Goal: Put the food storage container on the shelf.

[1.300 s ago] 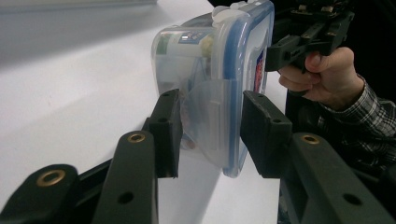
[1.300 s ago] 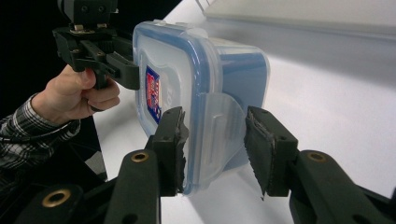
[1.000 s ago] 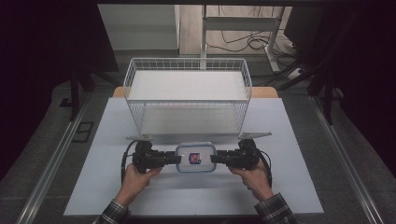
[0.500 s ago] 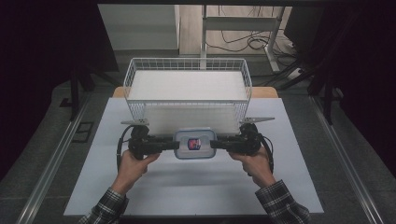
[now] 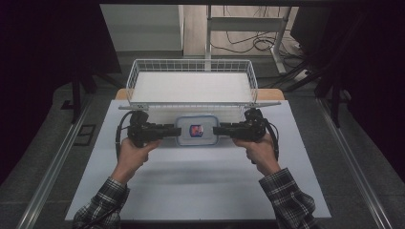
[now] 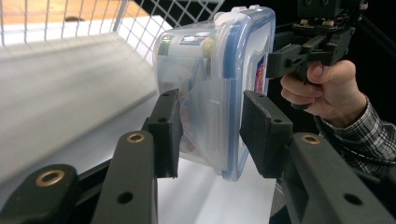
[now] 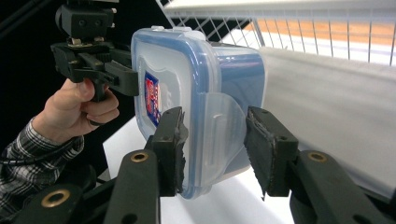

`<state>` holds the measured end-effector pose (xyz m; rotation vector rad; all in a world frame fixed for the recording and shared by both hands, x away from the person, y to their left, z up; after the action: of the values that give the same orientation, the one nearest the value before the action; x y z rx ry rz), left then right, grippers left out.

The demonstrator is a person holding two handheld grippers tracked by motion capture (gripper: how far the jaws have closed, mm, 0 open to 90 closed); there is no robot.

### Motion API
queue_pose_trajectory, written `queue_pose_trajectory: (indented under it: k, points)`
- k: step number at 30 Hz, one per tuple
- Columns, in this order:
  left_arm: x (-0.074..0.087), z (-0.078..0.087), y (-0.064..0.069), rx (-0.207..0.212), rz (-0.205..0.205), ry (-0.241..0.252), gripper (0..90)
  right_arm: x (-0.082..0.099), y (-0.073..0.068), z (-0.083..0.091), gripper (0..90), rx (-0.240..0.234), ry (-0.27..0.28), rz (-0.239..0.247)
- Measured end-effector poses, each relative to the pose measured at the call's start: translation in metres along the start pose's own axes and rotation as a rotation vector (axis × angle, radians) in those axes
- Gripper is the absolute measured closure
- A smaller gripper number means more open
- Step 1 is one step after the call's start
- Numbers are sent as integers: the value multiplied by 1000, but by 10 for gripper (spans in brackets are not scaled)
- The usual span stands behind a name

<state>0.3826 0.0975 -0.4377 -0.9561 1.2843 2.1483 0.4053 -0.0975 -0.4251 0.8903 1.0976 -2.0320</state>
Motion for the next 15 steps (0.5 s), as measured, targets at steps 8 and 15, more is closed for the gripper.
queue_pose_trajectory:
  k: [8, 15]
  points:
    - [-32, 9, 1, -3, -2, 30, 591, -31, -1, 1, 578, -4, 31, 1]
    - [-59, 13, -4, -10, -4, 43, 588, -58, 2, 0, 578, 1, 45, 4]
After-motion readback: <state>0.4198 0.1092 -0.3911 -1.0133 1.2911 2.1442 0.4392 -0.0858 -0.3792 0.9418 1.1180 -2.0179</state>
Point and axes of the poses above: each handheld gripper's, and its own axes: z roughly backward along the jaws, x roughly out of its underside, y roughly to its right, the point moved 9 cm from there along -z, roughly forward along the jaws, and after that the axes turned 3 degrees about z, right-handed, at the moved point
